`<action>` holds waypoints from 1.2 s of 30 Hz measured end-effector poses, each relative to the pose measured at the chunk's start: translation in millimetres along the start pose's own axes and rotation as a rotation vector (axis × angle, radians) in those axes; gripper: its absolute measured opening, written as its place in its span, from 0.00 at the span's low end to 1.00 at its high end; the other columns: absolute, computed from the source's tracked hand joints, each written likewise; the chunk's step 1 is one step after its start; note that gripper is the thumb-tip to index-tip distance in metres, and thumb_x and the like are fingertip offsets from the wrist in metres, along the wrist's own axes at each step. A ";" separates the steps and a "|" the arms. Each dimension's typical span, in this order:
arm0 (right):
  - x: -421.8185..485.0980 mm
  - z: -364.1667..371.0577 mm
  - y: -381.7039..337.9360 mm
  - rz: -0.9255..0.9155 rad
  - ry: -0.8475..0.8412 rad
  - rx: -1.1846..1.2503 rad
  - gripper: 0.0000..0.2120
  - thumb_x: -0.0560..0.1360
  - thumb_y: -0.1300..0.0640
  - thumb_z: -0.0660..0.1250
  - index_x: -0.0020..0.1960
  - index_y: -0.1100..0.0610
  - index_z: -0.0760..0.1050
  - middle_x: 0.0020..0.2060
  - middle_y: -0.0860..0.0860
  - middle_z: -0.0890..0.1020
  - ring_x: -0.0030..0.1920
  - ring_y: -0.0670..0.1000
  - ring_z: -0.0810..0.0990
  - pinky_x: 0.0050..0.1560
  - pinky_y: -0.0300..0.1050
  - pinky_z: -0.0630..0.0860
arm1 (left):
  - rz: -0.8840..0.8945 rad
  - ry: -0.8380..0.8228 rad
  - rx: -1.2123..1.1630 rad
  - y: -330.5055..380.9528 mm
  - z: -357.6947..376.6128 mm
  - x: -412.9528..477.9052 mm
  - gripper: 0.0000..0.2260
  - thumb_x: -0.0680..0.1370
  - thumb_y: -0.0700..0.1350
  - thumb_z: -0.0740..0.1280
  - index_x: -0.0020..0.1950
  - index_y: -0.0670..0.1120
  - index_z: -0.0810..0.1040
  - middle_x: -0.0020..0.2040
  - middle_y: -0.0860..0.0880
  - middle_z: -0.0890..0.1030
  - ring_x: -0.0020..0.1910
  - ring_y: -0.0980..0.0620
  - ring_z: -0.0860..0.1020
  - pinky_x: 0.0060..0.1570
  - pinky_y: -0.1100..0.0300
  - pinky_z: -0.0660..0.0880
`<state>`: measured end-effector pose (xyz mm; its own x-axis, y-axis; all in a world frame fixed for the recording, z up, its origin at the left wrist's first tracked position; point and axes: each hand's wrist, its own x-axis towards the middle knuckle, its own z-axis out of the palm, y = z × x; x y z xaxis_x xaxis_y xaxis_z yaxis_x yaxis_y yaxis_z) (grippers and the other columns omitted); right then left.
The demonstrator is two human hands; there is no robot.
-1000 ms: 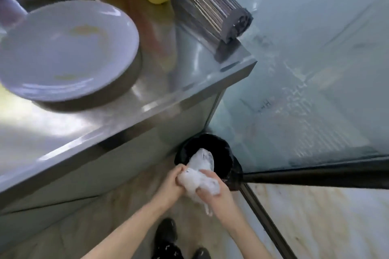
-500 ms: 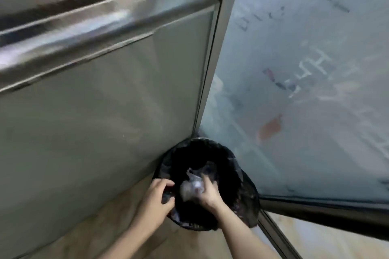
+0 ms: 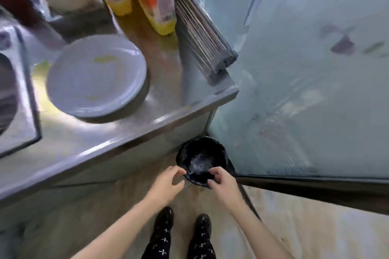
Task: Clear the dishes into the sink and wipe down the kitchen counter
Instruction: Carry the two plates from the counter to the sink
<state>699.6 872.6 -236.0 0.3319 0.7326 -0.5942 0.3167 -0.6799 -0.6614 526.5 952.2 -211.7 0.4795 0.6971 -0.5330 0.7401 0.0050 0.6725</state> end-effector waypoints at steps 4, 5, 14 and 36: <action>-69.5 -27.7 -60.8 -0.130 0.038 -0.004 0.11 0.73 0.61 0.69 0.53 0.50 0.75 0.51 0.46 0.79 0.54 0.45 0.77 0.59 0.42 0.73 | 0.018 0.107 -0.112 44.4 -38.6 -76.2 0.09 0.75 0.40 0.67 0.52 0.51 0.74 0.51 0.53 0.77 0.53 0.59 0.74 0.51 0.76 0.64; -80.4 -32.6 -75.2 -0.169 0.036 -0.023 0.11 0.73 0.60 0.68 0.54 0.50 0.75 0.51 0.44 0.79 0.53 0.43 0.76 0.57 0.39 0.72 | 0.019 0.150 -0.153 51.1 -47.5 -88.6 0.09 0.75 0.40 0.67 0.52 0.51 0.75 0.51 0.54 0.78 0.52 0.60 0.75 0.50 0.77 0.65; -90.7 -35.5 -196.3 -0.332 -0.120 0.018 0.06 0.75 0.59 0.67 0.50 0.51 0.75 0.46 0.46 0.81 0.49 0.45 0.79 0.49 0.31 0.72 | -0.075 0.438 -0.411 42.8 -140.3 -159.9 0.10 0.74 0.39 0.67 0.50 0.53 0.75 0.46 0.52 0.81 0.47 0.57 0.78 0.45 0.73 0.72; 44.9 27.4 -310.9 0.055 0.024 0.223 0.05 0.78 0.59 0.62 0.48 0.61 0.71 0.37 0.53 0.77 0.36 0.53 0.77 0.42 0.51 0.76 | -0.335 0.666 -0.642 -5.5 -230.2 -126.9 0.06 0.76 0.39 0.66 0.52 0.48 0.77 0.48 0.49 0.81 0.49 0.54 0.78 0.39 0.70 0.72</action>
<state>591.7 1117.8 -69.6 0.3653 0.6915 -0.6231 0.0938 -0.6933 -0.7145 353.0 1028.7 -29.6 -0.2174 0.8494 -0.4810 0.2983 0.5270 0.7958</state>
